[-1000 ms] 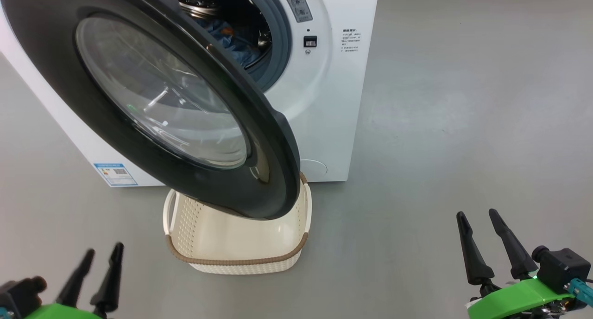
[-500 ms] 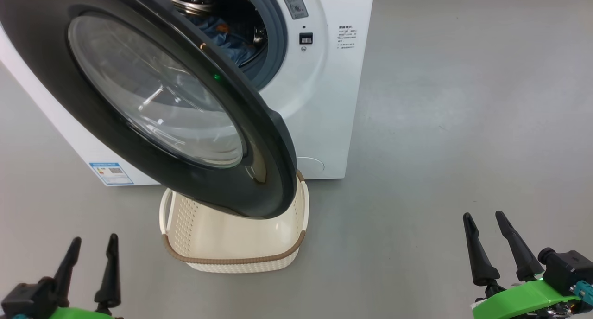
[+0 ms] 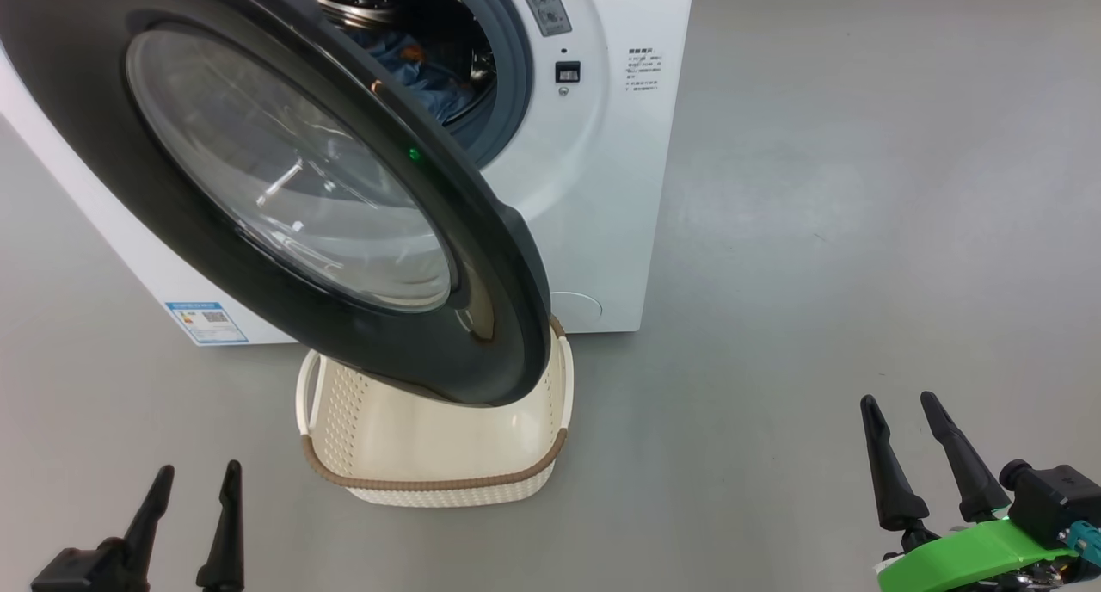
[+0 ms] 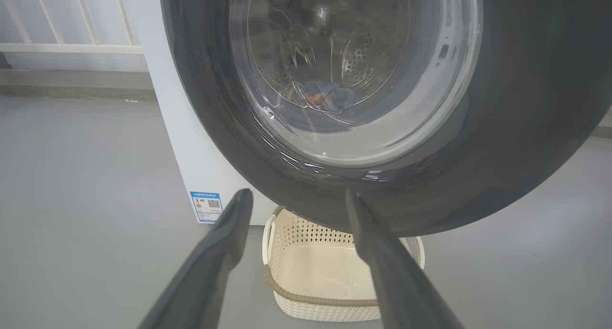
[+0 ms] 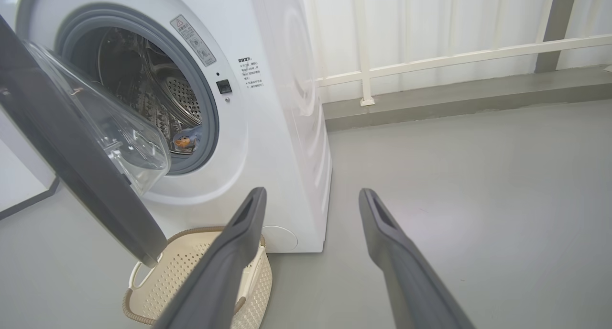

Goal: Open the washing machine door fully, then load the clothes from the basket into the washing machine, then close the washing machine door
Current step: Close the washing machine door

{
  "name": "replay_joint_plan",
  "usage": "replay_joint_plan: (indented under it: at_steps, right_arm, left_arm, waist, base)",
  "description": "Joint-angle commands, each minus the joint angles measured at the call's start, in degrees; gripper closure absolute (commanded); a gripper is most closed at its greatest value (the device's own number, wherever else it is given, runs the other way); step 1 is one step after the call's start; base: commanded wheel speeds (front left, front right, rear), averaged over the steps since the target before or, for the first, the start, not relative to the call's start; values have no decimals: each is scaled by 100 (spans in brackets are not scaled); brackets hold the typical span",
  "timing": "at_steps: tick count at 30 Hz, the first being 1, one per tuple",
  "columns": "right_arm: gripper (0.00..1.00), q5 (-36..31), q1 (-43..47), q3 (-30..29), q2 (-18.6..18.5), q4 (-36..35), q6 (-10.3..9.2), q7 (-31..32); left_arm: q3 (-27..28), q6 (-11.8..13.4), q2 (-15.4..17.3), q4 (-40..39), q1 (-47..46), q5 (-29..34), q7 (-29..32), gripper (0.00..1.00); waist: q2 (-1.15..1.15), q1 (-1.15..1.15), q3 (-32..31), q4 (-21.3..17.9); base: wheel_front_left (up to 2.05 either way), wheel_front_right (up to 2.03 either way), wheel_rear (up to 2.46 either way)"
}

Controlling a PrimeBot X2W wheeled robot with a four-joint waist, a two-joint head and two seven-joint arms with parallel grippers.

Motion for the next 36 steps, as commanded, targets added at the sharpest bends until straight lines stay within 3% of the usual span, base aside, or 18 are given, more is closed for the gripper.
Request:
replay_joint_plan:
  at_steps: [1,15,16,18,19,21,36]
  right_arm:
    - [0,34,-103,111,-101,-122,31,-29]
    - [0,22,-135,124,-97,-122,31,-29]
    - [9,23,-141,139,-96,-118,31,-29]
    - [54,25,-151,158,-89,-107,31,-29]
    - [65,30,-163,170,-84,-102,31,-29]
    - [98,47,-195,200,-76,-89,31,-29]
    - [100,224,-1350,522,-23,-145,31,-29]
  left_arm:
    - [239,3,130,-87,-95,58,-62,0]
    - [267,3,74,-105,-95,163,-62,0]
    - [268,3,64,-115,-88,167,-62,0]
    - [275,3,36,-134,-66,171,-62,0]
    - [284,3,16,-146,-54,174,-62,0]
    - [284,3,-29,-164,-28,185,-62,0]
    - [178,3,-326,-365,60,203,-62,0]
  waist:
    - [0,0,1,6]
    - [0,0,-17,70]
    - [0,0,-25,78]
    - [0,0,-43,94]
    - [0,0,-51,103]
    - [0,0,-68,128]
    - [0,0,-148,583]
  base:
    - [0,0,0]
    - [0,0,0]
    - [0,0,0]
    - [0,0,0]
    - [0,0,0]
    - [0,0,0]
    - [0,0,0]
